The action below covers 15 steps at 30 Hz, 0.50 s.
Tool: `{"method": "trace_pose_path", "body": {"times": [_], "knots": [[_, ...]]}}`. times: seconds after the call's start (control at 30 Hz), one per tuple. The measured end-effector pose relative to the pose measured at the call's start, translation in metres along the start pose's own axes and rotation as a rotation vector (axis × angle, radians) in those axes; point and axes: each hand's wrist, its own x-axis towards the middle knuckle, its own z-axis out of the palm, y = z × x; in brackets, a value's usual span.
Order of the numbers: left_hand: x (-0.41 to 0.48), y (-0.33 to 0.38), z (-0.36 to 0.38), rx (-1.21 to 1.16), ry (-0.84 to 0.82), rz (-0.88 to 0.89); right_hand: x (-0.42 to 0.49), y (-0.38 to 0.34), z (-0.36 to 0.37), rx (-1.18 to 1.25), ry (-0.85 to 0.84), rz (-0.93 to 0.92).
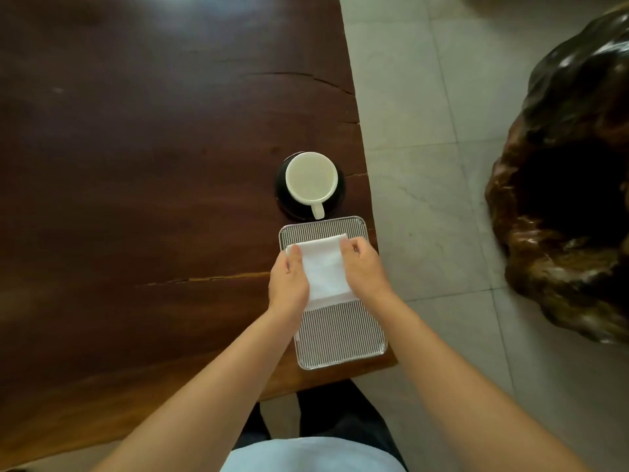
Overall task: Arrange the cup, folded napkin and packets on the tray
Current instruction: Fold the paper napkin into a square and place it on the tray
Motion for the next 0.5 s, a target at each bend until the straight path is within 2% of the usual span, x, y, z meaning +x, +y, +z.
{"method": "trace_pose_path", "body": {"times": [0.13,0.27,0.5], "knots": [[0.038,0.003,0.001,-0.004,-0.097,-0.093,0.023,0.011,-0.007,0.064,-0.153,0.077],[0.045,0.003,-0.002,-0.046,-0.198,-0.181,0.027,0.013,-0.011,0.078,-0.137,0.073],[0.038,-0.012,0.002,0.255,-0.233,0.071,0.03,0.014,-0.012,-0.068,-0.118,0.002]]}}
